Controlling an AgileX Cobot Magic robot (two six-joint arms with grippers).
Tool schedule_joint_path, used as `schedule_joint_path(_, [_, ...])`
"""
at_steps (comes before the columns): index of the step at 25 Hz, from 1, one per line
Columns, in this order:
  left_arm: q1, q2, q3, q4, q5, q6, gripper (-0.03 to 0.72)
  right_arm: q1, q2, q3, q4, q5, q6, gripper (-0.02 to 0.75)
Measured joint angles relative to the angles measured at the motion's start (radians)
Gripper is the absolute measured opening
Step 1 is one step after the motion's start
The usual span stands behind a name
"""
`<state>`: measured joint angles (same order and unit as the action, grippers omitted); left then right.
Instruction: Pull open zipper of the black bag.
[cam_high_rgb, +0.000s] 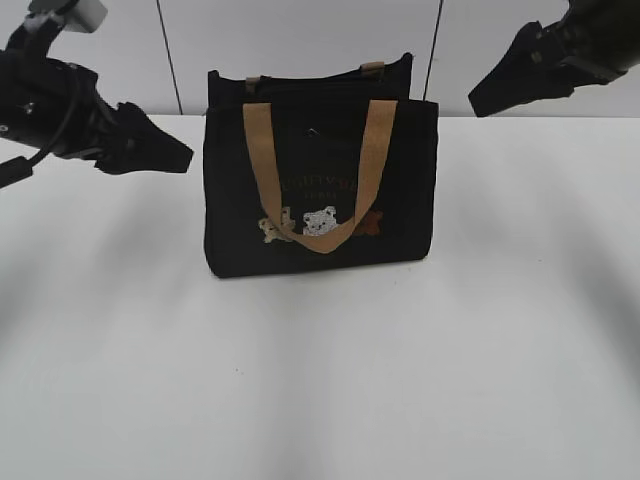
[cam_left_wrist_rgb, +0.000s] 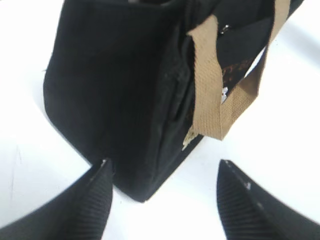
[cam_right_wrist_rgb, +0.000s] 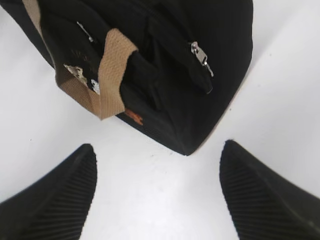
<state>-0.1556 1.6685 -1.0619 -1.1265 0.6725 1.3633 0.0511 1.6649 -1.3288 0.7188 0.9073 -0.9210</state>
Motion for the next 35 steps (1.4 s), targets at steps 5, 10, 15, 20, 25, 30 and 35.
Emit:
schedule_joint_path(5, [0.0, -0.143, 0.095, 0.149, 0.002, -0.19, 0.489, 0.037, -0.058, 0.0, -0.101, 0.069, 0.131, 0.576])
schedule_joint_path(10, [0.0, -0.318, 0.15, 0.355, 0.04, -0.443, 0.489, 0.12, -0.123, 0.0, -0.23, 0.131, 0.252, 0.577])
schedule_joint_path(15, [0.0, -0.512, 0.151, 0.498, 0.17, -0.659, 0.489, 0.164, -0.223, 0.008, -0.272, 0.198, 0.354, 0.577])
schedule_joint_path(20, [0.0, -0.69, 0.172, 0.709, 0.243, -0.878, 0.489, 0.197, -0.372, 0.132, -0.301, 0.2, 0.408, 0.577])
schedule_joint_path(25, [0.0, -0.927, 0.28, 0.798, 0.27, -0.965, 0.489, 0.199, -0.56, 0.325, -0.326, 0.195, 0.444, 0.578])
schedule_joint_path(30, [0.0, -1.16, 0.409, 0.847, 0.303, -1.021, 0.474, 0.199, -0.803, 0.499, -0.345, 0.164, 0.494, 0.577])
schedule_joint_path(35, [0.0, -1.326, 0.467, 0.909, 0.369, -1.135, 0.47, 0.199, -1.067, 0.657, -0.393, 0.155, 0.582, 0.575])
